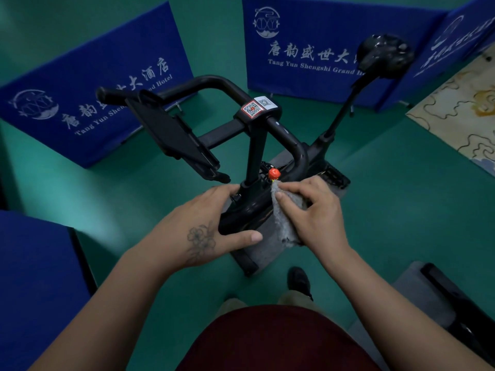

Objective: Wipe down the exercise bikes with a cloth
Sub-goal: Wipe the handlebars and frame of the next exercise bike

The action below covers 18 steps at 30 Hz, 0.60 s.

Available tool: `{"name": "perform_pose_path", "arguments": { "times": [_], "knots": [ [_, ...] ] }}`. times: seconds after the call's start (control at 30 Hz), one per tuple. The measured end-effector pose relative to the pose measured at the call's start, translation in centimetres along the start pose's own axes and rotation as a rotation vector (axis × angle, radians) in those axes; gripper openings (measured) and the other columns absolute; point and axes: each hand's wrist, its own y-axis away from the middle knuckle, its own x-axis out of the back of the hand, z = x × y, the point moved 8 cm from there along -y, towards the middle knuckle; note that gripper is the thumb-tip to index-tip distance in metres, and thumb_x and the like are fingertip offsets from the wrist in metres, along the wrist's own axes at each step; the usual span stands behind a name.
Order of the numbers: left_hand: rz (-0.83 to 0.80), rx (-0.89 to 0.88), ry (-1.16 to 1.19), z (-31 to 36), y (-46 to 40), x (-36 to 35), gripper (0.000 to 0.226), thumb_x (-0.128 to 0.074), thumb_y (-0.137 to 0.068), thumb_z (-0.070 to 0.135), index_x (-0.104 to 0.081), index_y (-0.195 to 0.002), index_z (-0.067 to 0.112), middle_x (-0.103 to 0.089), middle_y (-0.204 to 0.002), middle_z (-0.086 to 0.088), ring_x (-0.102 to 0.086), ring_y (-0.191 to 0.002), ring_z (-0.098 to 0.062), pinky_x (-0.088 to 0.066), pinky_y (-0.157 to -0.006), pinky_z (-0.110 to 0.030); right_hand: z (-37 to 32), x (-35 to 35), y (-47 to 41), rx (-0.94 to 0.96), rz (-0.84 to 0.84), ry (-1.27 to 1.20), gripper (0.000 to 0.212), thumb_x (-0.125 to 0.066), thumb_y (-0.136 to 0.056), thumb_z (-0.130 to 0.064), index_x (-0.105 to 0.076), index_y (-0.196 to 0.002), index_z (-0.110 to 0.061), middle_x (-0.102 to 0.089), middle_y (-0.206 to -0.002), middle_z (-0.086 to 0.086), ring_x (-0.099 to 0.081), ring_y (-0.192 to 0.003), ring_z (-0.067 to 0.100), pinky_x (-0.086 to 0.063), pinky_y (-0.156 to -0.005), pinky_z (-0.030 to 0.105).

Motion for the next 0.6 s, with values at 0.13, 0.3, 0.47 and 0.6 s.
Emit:
{"name": "perform_pose_path", "arguments": {
  "times": [0.13, 0.3, 0.47, 0.6],
  "knots": [
    [0.051, -0.028, -0.062, 1.6, -1.1, 0.3, 0.104, -0.050, -0.083, 0.090, -0.022, -0.165, 0.033, -0.033, -0.170, 0.013, -0.038, -0.153, -0.011, -0.040, -0.121, -0.040, 0.6, 0.3, -1.2, 0.028, -0.037, 0.048, 0.017, -0.082, -0.090, -0.030, -0.083, -0.107, -0.030, -0.056, -0.090, -0.011, -0.059, -0.088, 0.002, -0.039, -0.077, 0.007],
    [0.147, 0.000, -0.160, 1.7, -2.1, 0.2, 0.088, -0.050, -0.089, 0.085, -0.031, -0.158, 0.033, -0.047, -0.160, 0.013, -0.051, -0.143, -0.019, -0.049, -0.110, -0.046, 2.4, 1.2, -3.9, -0.064, -0.001, 0.013, 0.013, -0.081, -0.090, -0.036, -0.083, -0.102, -0.035, -0.060, -0.090, -0.012, -0.061, -0.090, 0.004, -0.045, -0.079, 0.014],
    [0.151, -0.001, -0.180, 1.6, -2.1, 0.0, 0.089, -0.050, -0.089, 0.086, -0.027, -0.159, 0.035, -0.046, -0.160, 0.015, -0.052, -0.142, -0.018, -0.049, -0.109, -0.045, 2.0, 0.6, -2.3, -0.032, -0.024, -0.026, 0.014, -0.081, -0.092, -0.032, -0.082, -0.106, -0.030, -0.059, -0.092, -0.008, -0.061, -0.089, 0.004, -0.043, -0.079, 0.011],
    [0.113, -0.011, -0.132, 1.4, -2.2, -0.1, 0.101, -0.048, -0.085, 0.090, -0.016, -0.165, 0.038, -0.041, -0.165, 0.015, -0.047, -0.148, -0.015, -0.046, -0.115, -0.043, 2.6, 1.0, -3.2, 0.002, -0.057, -0.042, 0.015, -0.083, -0.090, -0.030, -0.083, -0.105, -0.032, -0.060, -0.091, -0.006, -0.061, -0.089, 0.007, -0.045, -0.078, 0.016]
  ]
}}
